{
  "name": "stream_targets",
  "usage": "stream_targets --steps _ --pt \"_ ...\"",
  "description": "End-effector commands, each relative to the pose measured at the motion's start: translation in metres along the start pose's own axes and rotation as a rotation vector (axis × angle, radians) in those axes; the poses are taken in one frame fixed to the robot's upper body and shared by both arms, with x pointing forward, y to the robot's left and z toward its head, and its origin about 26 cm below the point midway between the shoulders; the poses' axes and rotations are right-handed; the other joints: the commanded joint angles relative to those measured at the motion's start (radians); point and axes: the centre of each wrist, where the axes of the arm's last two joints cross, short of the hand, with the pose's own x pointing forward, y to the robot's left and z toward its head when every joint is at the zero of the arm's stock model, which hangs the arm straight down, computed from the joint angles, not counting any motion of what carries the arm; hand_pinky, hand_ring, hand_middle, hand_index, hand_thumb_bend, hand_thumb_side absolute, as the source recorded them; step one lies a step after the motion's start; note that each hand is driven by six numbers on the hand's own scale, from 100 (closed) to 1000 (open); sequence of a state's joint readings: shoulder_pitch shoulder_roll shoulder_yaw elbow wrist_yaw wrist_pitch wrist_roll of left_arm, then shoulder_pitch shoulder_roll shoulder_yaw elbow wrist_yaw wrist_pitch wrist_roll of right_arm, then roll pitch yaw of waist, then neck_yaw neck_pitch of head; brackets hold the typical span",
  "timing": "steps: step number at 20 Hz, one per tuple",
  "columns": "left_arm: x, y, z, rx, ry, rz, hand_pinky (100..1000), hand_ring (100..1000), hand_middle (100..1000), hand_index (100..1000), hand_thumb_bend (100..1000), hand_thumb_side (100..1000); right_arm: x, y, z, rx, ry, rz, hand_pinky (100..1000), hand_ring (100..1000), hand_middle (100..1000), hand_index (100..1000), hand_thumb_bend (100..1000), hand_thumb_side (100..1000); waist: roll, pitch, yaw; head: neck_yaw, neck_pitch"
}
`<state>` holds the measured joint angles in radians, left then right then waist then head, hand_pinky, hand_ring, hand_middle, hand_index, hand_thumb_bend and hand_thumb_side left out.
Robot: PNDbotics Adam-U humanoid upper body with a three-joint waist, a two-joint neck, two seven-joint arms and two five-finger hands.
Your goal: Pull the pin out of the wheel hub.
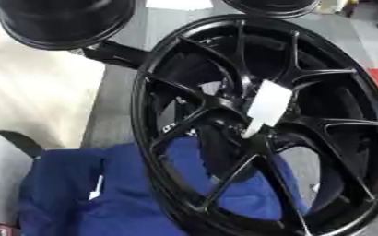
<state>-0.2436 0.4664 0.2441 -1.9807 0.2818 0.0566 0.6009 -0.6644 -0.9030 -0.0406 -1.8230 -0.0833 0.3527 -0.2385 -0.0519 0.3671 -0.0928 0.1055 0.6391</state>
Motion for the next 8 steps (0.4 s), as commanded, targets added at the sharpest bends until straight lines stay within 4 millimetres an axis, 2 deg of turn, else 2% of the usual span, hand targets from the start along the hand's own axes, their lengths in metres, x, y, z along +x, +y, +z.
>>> stream_targets --steps 1,8 --pt "0.010 -0.001 -0.004 -0.018 -0.041 0.000 740 711 638 732 412 476 0.026 0.003 0.002 0.033 -0.076 -0.070 716 590 630 705 100 837 0.002 -0.028 0.002 -0.005 -0.010" --pt "0.010 -0.002 -0.004 -0.024 -0.046 -0.002 738 711 638 731 415 475 0.037 0.021 0.005 0.107 -0.098 -0.161 711 586 651 716 100 847 0.005 -0.025 0.008 -0.009 -0.009"
